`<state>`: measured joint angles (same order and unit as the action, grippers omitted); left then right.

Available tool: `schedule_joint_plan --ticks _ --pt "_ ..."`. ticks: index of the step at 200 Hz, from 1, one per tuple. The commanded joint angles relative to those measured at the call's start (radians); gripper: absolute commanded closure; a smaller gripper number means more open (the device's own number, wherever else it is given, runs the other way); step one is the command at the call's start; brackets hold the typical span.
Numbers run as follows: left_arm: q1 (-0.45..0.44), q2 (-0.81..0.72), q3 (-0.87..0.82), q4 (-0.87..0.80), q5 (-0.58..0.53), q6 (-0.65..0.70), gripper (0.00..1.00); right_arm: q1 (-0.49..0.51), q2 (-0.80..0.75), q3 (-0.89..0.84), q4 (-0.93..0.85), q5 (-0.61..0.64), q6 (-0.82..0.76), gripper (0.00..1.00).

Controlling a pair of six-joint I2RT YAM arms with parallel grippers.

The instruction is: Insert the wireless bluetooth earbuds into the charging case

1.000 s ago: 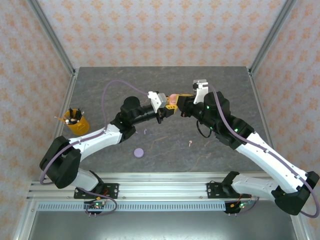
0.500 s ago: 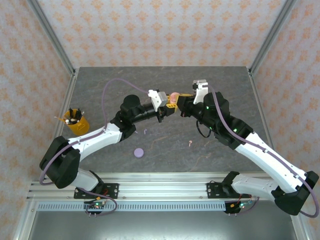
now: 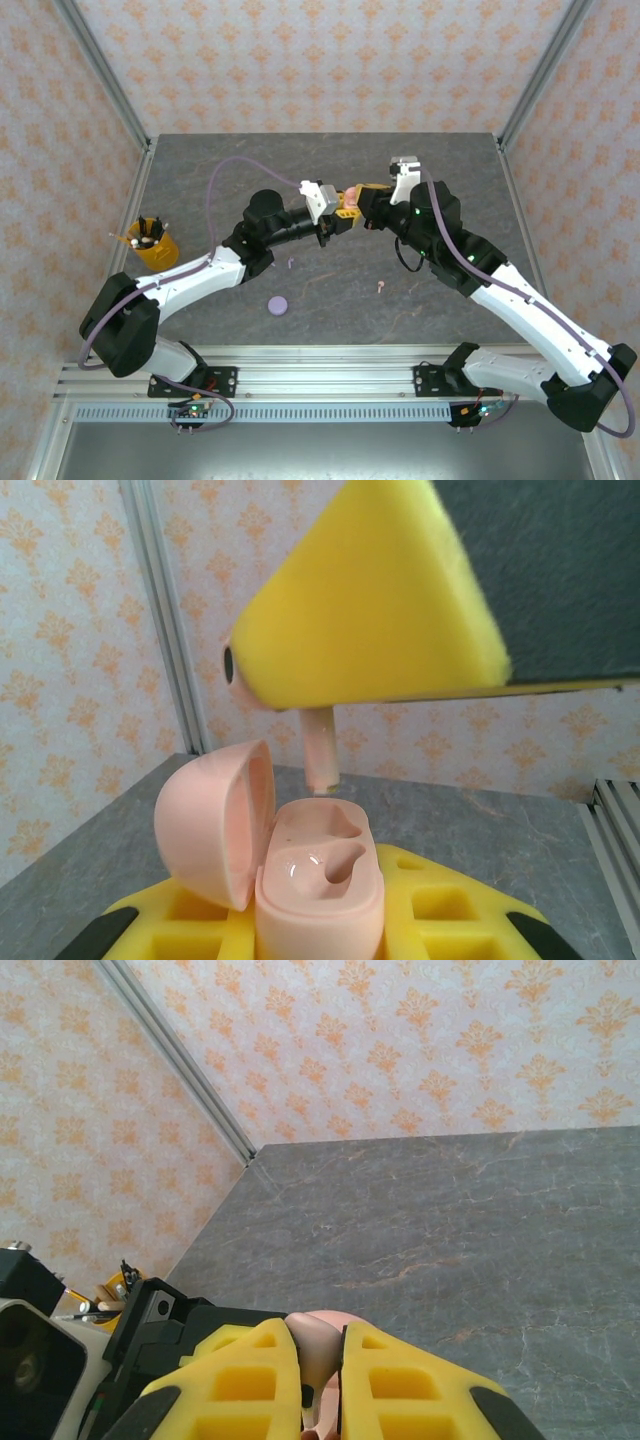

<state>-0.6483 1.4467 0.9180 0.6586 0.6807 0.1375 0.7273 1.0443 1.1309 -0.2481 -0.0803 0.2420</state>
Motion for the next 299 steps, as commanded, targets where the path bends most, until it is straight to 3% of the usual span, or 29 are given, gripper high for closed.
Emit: schedule_joint_plan --ticks 1,168,220,266,299 --pt "-0.008 -0.02 0.035 0.011 0.008 0.017 1.0 -0.006 0.002 -0.023 0.03 -0.022 0.005 0.88" --pt "-0.008 -0.008 0.044 0.026 -0.027 0.011 1.0 -0.008 0.012 -0.046 -0.003 -0.09 0.005 0.9" --pt "-0.008 -0.005 0.055 0.02 -0.024 0.008 1.0 -0.007 0.051 -0.008 -0.079 -0.164 -0.091 0.89" --pt "-0.008 -0.003 0.041 0.03 -0.03 0.002 1.0 -0.026 0.068 0.015 -0.123 -0.129 -0.094 0.78" --pt "-0.008 -0.005 0.025 0.043 -0.039 -0.003 1.0 -0.073 0.035 0.019 -0.099 -0.153 -0.023 0.6"
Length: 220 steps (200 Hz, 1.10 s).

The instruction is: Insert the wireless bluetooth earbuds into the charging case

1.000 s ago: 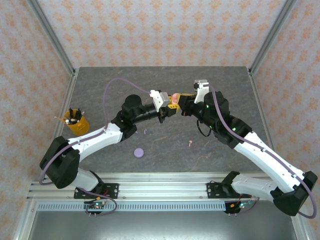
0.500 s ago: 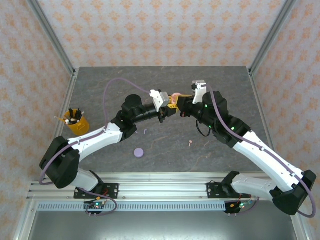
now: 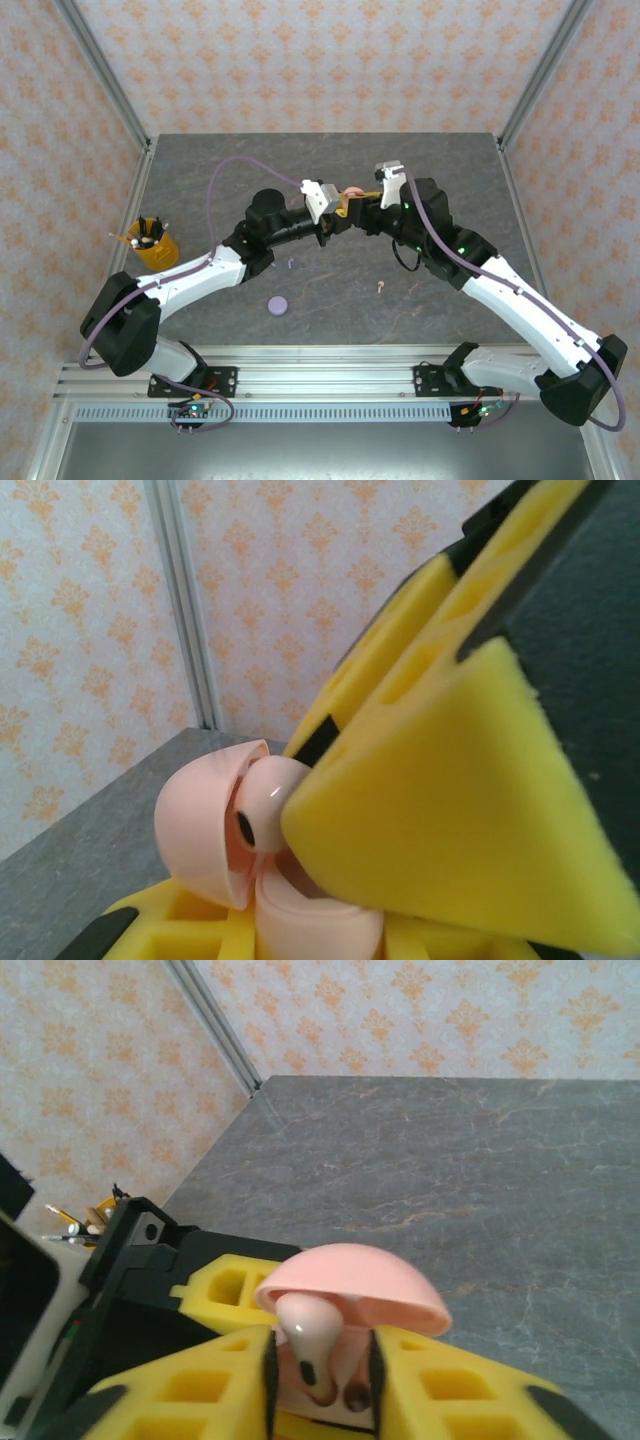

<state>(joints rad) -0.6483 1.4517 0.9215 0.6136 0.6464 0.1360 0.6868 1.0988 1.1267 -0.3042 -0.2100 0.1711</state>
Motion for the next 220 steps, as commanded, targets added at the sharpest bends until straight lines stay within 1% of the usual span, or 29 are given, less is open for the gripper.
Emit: schedule_joint_plan --ticks 1,41,66,77,111,123,134,145,220 --pt "-0.008 -0.01 0.022 0.089 -0.005 -0.001 1.0 -0.034 -0.02 0.024 -0.043 -0.024 0.049 0.59" --pt "-0.008 -0.01 0.003 0.105 -0.019 -0.003 1.0 -0.054 -0.058 0.052 -0.029 -0.051 0.103 0.49" --pt "-0.008 -0.01 -0.004 0.109 -0.025 -0.001 1.0 -0.062 -0.074 0.065 -0.023 -0.052 0.136 0.48" --pt "-0.008 -0.01 -0.009 0.112 -0.028 0.0 1.0 -0.067 -0.074 0.072 -0.023 -0.057 0.151 0.46" --pt "-0.007 -0.011 -0.016 0.111 -0.037 0.005 1.0 -0.07 -0.072 0.092 -0.017 -0.07 0.202 0.46" --pt "-0.007 -0.012 -0.018 0.111 -0.04 0.007 1.0 -0.07 -0.062 0.105 -0.028 -0.077 0.216 0.48" --pt "-0.007 -0.012 -0.018 0.113 -0.043 0.009 1.0 -0.07 -0.048 0.12 -0.044 -0.083 0.23 0.53" --pt "-0.007 -0.013 -0.018 0.112 -0.045 0.01 1.0 -0.07 -0.034 0.128 -0.052 -0.104 0.24 0.54" --pt "-0.007 -0.015 -0.013 0.109 -0.048 0.014 1.0 -0.069 0.021 0.12 -0.046 -0.162 0.266 0.54"
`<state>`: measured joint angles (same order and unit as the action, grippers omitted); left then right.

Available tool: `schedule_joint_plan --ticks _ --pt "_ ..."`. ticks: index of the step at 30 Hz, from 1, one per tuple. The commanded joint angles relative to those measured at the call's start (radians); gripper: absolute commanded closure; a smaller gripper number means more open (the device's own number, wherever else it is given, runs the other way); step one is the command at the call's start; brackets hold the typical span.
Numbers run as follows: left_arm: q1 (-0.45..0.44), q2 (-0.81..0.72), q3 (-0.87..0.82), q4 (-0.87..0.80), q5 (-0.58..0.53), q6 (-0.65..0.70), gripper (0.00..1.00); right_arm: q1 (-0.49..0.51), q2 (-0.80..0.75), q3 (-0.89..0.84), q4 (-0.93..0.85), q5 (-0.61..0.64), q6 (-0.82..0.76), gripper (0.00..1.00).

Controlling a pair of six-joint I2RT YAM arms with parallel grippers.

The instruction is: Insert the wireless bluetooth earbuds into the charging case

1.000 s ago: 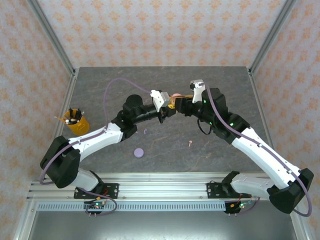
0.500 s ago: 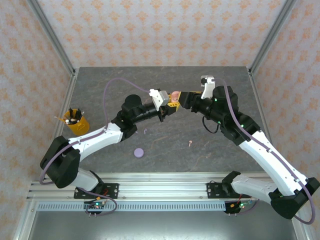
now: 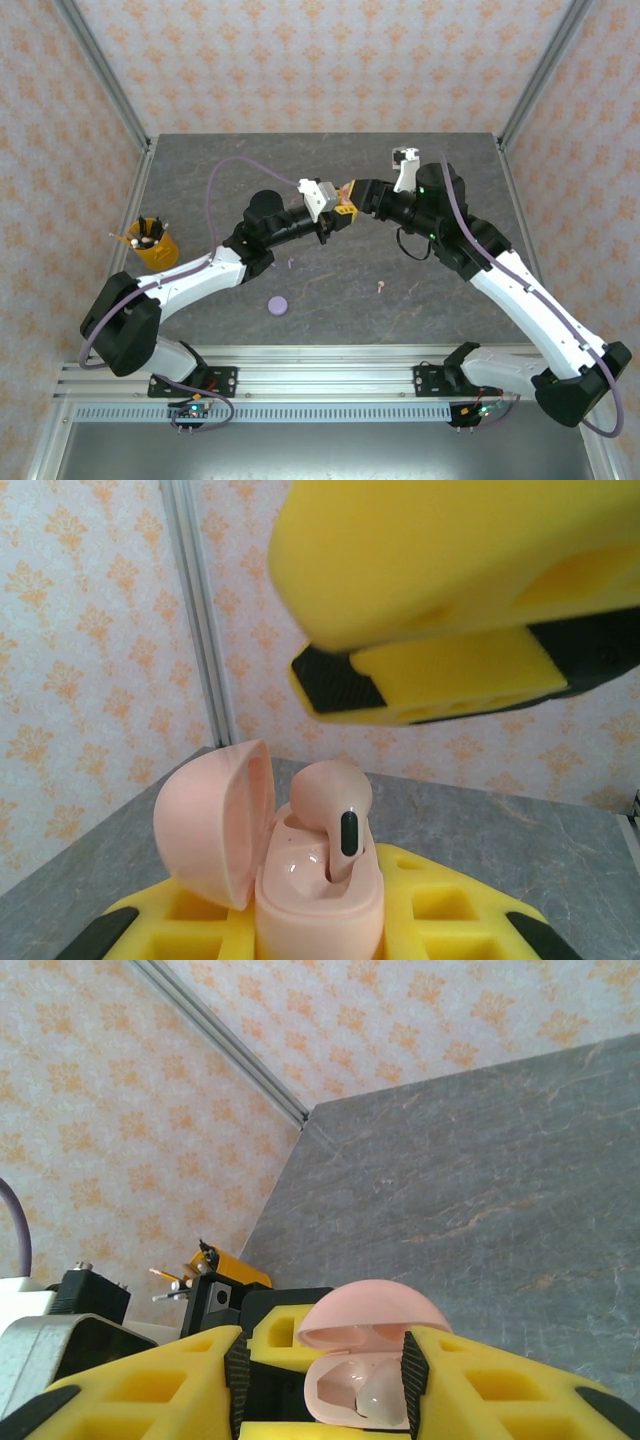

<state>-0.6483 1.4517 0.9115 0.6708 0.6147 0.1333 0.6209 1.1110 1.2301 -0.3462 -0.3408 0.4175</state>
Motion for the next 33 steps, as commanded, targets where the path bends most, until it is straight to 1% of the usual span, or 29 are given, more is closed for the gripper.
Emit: schedule_joint_plan --ticks 1,12,15,20,25,26,30,32,33 --pt "-0.007 -0.016 -0.003 0.052 -0.017 0.017 1.0 -0.004 0.009 0.016 -0.004 -0.032 0.019 0.54" --pt "-0.006 -0.007 0.008 0.054 -0.015 0.017 1.0 -0.004 0.038 0.005 0.012 -0.065 0.028 0.54" --pt "-0.007 -0.004 0.01 0.053 -0.013 0.017 1.0 -0.004 0.04 -0.003 0.036 -0.085 0.038 0.55" --pt "-0.007 0.004 0.011 0.056 -0.012 0.013 1.0 -0.004 0.054 -0.002 0.084 -0.156 0.064 0.57" --pt "-0.007 0.012 0.008 0.067 -0.012 0.006 1.0 -0.004 0.067 0.017 0.089 -0.174 0.062 0.58" --pt "-0.007 0.013 0.008 0.069 -0.011 0.004 1.0 -0.004 0.067 0.02 0.088 -0.172 0.058 0.57" --pt "-0.007 0.019 0.006 0.078 -0.012 -0.004 1.0 -0.004 0.105 0.049 0.065 -0.139 0.047 0.48" --pt "-0.007 0.017 0.003 0.081 -0.022 -0.004 1.0 -0.004 0.097 0.061 0.042 -0.105 0.036 0.39" --pt "-0.007 0.016 0.001 0.081 -0.025 -0.002 1.0 -0.004 0.087 0.062 0.039 -0.091 0.033 0.38"
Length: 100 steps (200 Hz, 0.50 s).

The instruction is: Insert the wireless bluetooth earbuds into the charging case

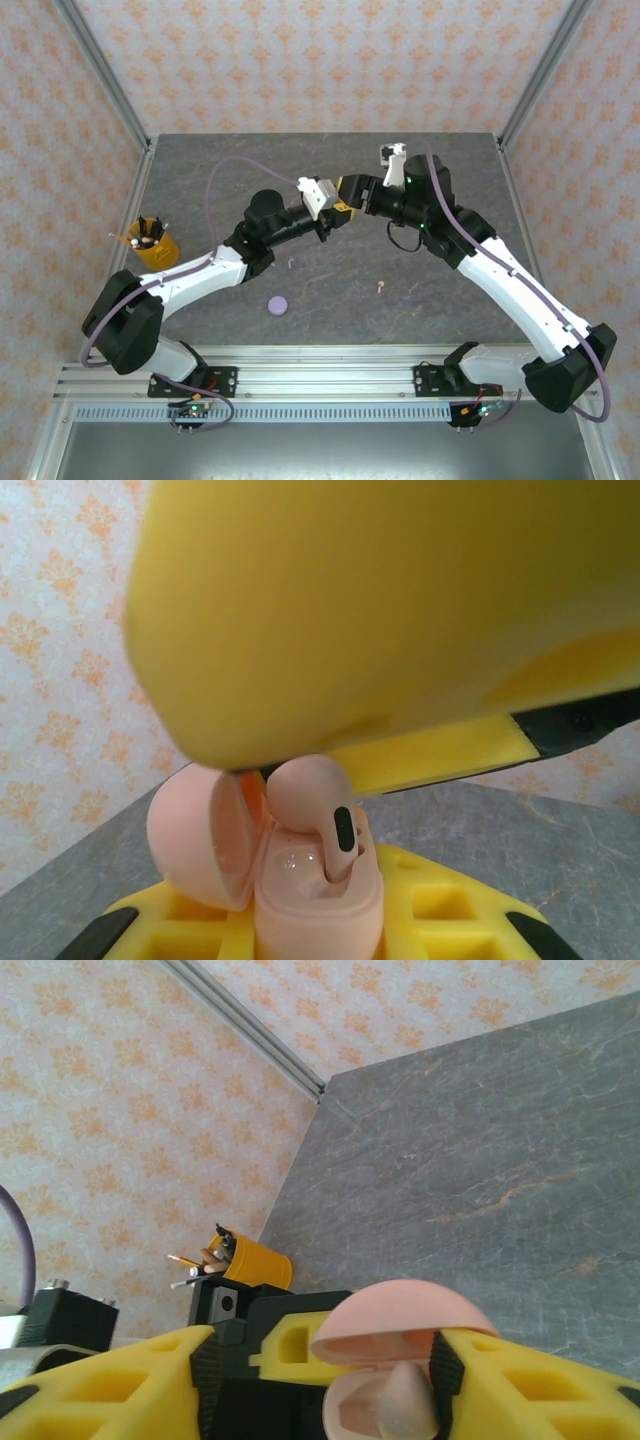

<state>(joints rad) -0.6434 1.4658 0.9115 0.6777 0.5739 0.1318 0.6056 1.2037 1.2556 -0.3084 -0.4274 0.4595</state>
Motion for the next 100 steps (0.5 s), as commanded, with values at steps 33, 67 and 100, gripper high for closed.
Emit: schedule_joint_plan --ticks 33,67,100 --pt "-0.01 0.0 -0.008 0.079 -0.026 0.014 1.0 0.011 -0.049 0.07 -0.102 0.101 -0.017 0.35" --pt "-0.01 0.002 -0.01 0.085 -0.038 0.012 1.0 0.011 -0.078 0.096 -0.179 0.161 0.014 0.33" --pt "-0.01 0.004 -0.016 0.091 -0.056 0.01 1.0 0.011 -0.082 0.127 -0.225 0.168 0.129 0.34"
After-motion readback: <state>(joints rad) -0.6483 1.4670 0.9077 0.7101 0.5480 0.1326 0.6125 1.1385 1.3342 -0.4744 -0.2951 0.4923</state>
